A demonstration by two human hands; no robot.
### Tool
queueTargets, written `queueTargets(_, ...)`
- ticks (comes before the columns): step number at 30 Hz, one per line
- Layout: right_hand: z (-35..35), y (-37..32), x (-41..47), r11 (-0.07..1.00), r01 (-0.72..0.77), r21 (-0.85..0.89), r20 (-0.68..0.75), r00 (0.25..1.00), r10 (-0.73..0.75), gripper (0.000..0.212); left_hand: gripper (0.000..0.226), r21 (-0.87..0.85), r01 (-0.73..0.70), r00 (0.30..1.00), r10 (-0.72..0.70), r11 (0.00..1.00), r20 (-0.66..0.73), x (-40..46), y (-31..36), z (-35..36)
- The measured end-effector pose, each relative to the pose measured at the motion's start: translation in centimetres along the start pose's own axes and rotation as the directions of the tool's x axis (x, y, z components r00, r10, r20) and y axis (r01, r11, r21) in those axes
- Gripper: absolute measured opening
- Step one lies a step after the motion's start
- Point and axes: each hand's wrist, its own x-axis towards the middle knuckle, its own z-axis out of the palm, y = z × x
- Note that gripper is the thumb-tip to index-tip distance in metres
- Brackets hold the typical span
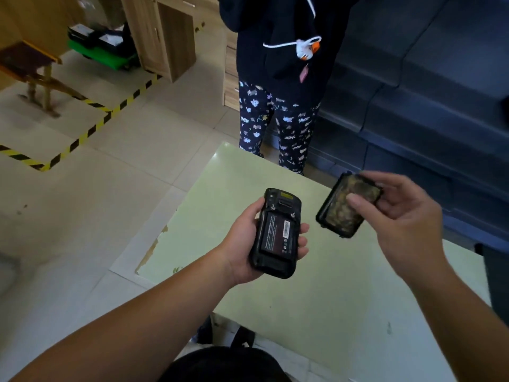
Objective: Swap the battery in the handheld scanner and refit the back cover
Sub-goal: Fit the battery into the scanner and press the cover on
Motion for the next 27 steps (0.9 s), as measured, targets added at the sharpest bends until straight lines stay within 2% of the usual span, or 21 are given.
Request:
queueTargets(2,1.4,-4.2,-0.3,0.990,0.082,0.114,0.095,0.991,-0.093,0.036,0.068,0.019,-0.016,1.000,0.016,1.000,0.013,-0.5,0.1,1.5)
queueTargets(5,3.6,-5.4,-1.4,0.981,0.083,0.175,0.177,0.978,-0.114,0.037,0.056,0.046,-0.060,0.997,0.057,0.997,0.059,-1.4,0.3,3.4)
queueTargets(15,4.0,-5.3,-2.0,0.959,0.099,0.265,0.194,0.969,-0.153,0.038,0.052,0.076,-0.096,0.993,0.091,0.992,0.076,-2.8,0.7,5.0)
queueTargets(27,2.6,-4.9,-2.1,0.985,-0.014,0.170,0.318,0.947,-0.042,0.041,0.060,0.144,-0.085,0.994,0.073,0.986,0.083,-2.9,0.1,4.6)
